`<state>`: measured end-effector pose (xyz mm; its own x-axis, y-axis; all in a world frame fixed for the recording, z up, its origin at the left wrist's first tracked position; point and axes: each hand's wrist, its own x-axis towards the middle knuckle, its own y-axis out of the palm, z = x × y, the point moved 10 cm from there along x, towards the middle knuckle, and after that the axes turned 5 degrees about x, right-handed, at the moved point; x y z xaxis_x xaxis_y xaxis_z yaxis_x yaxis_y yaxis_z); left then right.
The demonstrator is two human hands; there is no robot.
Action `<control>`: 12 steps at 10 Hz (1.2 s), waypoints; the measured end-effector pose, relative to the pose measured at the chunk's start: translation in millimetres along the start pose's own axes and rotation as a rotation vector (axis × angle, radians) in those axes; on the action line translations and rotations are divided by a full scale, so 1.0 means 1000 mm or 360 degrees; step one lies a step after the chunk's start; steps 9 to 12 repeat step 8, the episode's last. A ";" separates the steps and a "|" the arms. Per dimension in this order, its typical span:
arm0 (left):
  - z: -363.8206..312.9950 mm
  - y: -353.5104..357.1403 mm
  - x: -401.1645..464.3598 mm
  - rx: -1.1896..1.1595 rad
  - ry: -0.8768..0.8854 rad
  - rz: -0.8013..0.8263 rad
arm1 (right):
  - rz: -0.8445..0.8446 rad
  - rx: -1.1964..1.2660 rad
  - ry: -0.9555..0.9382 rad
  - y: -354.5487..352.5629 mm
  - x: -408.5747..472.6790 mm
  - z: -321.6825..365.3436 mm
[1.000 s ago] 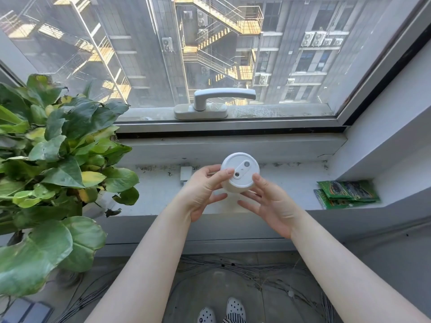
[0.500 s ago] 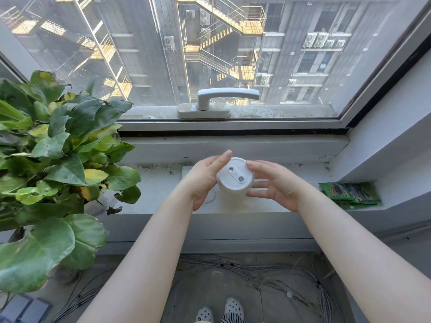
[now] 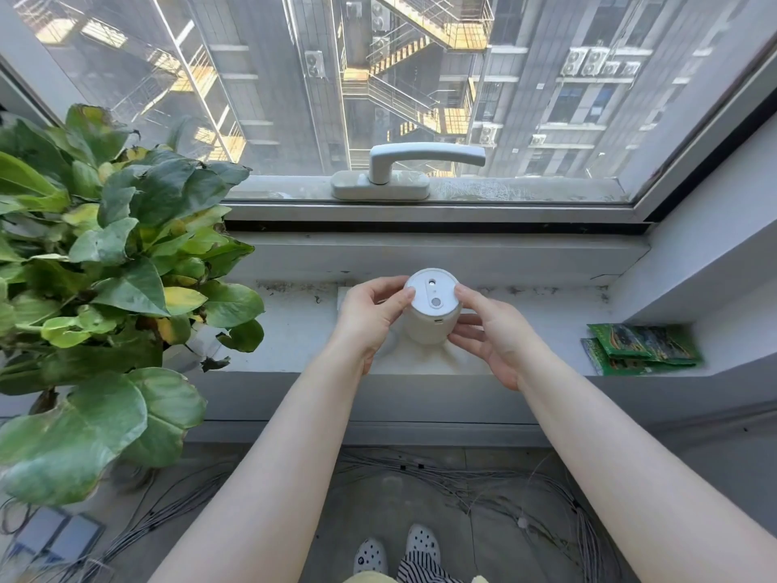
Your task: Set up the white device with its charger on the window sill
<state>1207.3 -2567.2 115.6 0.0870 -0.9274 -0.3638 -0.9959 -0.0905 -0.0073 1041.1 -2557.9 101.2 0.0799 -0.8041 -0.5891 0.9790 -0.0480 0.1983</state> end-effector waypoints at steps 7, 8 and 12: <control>0.003 0.010 0.003 0.0050 0.0045 0.0041 | -0.0034 -0.0029 -0.0030 -0.004 0.001 0.002; 0.000 -0.001 0.002 0.0096 0.0043 -0.0105 | -0.0130 -0.0097 -0.0037 -0.014 0.000 0.004; 0.000 -0.001 0.002 0.0096 0.0043 -0.0105 | -0.0130 -0.0097 -0.0037 -0.014 0.000 0.004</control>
